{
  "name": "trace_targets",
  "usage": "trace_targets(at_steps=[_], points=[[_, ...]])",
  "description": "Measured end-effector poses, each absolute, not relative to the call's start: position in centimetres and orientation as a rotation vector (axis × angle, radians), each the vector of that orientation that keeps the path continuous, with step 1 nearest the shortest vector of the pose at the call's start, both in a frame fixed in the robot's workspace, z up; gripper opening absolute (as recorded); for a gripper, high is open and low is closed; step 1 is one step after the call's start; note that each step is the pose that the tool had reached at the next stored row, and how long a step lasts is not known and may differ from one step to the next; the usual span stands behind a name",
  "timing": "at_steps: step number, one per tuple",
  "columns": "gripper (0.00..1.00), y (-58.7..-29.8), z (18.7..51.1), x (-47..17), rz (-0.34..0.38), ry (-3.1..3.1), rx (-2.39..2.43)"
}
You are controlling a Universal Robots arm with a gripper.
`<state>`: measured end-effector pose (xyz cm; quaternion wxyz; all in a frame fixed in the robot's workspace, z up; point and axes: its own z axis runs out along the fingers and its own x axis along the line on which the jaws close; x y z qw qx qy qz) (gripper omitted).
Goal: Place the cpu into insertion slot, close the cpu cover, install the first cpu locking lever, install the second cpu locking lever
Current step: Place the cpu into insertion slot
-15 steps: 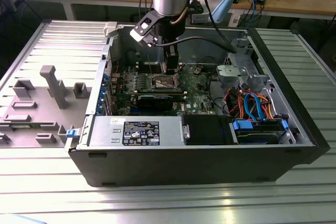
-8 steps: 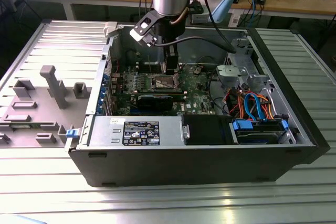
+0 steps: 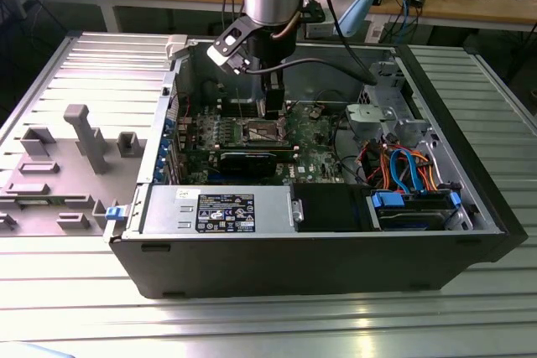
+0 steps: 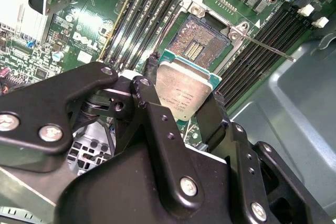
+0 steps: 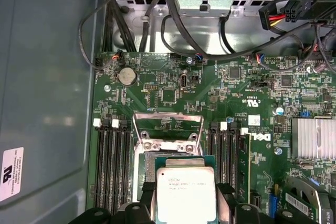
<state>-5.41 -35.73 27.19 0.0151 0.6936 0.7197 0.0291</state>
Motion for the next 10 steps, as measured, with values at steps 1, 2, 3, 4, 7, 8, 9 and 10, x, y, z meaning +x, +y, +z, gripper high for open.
trace_targets(at_steps=[1,2,3,4,7,8,9,10], points=[[0.55,-35.73,27.19,-5.41,0.090,2.236,2.161],[0.55,-35.73,27.19,-5.40,0.090,2.234,2.163],[0.55,-35.73,27.19,-5.40,0.090,2.233,2.165],[0.55,-35.73,27.19,-5.41,0.090,2.230,2.167],[0.55,-35.73,27.18,-5.40,0.090,2.220,2.178],[0.55,-35.73,27.19,-5.40,0.090,2.217,2.180],[0.55,-35.73,27.19,-5.41,0.090,2.216,2.182],[0.55,-35.73,27.19,-5.41,0.090,2.214,2.183]])
